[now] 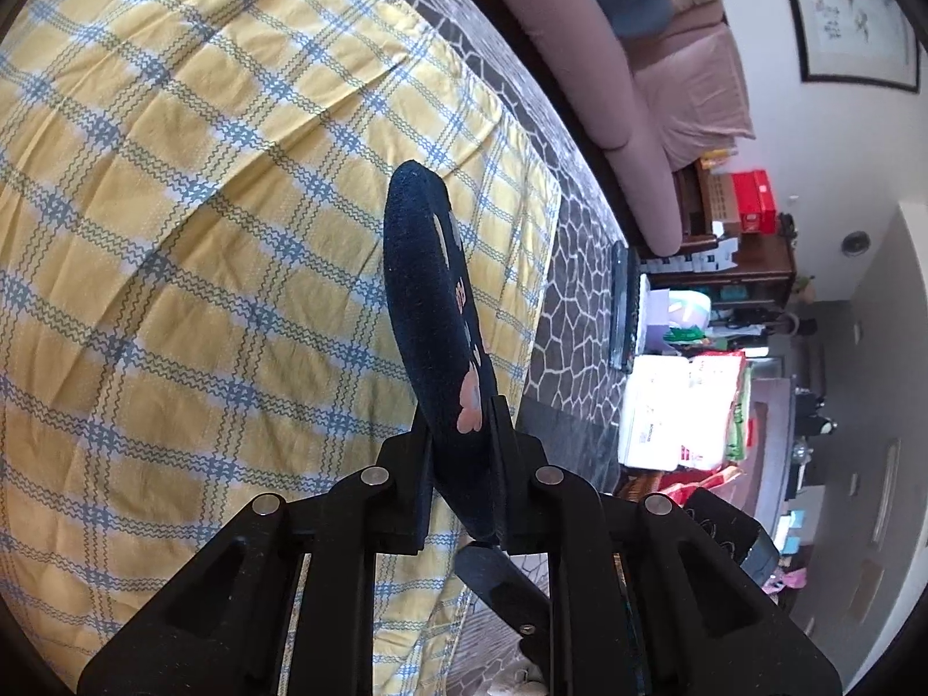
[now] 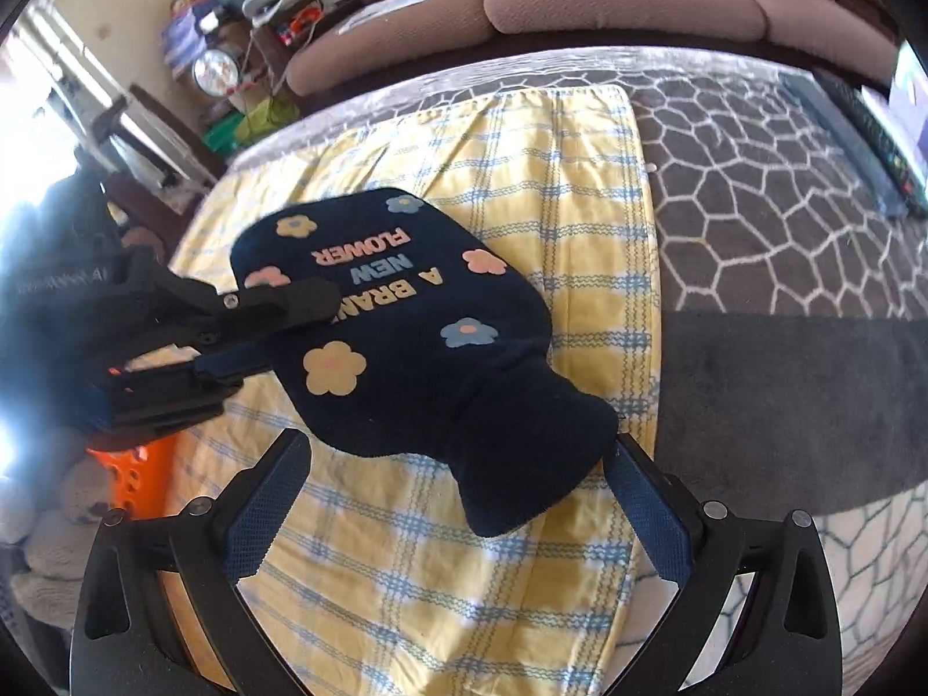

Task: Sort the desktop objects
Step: 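Lift the navy cover with the left gripper toward the orange basket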

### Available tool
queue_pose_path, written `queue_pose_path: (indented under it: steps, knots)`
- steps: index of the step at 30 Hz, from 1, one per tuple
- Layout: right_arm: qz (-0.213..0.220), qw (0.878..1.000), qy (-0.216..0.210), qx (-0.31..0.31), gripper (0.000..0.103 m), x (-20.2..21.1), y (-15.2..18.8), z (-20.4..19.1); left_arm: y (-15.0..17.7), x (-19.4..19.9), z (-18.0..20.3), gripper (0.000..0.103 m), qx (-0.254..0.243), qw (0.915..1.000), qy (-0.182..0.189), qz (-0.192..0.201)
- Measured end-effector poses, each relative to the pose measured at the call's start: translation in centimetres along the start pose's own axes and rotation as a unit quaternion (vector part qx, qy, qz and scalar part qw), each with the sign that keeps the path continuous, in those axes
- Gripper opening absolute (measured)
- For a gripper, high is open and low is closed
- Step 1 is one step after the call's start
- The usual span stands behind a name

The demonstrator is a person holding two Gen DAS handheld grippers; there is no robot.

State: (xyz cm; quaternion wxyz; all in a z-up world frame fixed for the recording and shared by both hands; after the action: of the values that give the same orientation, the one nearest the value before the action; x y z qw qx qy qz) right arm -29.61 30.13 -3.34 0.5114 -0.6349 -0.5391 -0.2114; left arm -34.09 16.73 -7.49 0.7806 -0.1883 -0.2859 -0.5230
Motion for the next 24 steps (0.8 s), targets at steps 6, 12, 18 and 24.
queue_pose_path:
  steps: [6,12,18,24]
  knots:
    - [0.029,0.983,-0.137,-0.116,0.101,0.8,-0.1,3.3,0.0,-1.4,-0.6,0.032,0.014,0.9994,-0.020,-0.026]
    - [0.044,0.968,-0.197,-0.146,0.102,0.9,-0.2,3.1,0.9,-0.7,-0.1,0.019,-0.035,0.9990,-0.029,0.002]
    - [0.051,0.968,-0.204,-0.135,0.103,2.1,-0.6,1.9,1.5,1.5,1.2,0.019,-0.058,0.9979,-0.027,0.009]
    - [0.055,0.969,-0.207,-0.121,0.103,3.9,-0.5,0.1,2.6,4.5,2.3,0.019,-0.065,0.9976,-0.016,0.015]
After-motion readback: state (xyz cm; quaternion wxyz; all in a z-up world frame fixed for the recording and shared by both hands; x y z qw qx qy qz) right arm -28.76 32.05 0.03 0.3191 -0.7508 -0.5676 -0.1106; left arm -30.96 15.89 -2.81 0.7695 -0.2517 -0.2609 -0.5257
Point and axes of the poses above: each gripper's, at about its wrist camera, not at the fingertips, and x roughly against the way its jaws point, z to its right, y to its underside, the point moved 2 cm from there along -x, roughly the way its jaws point
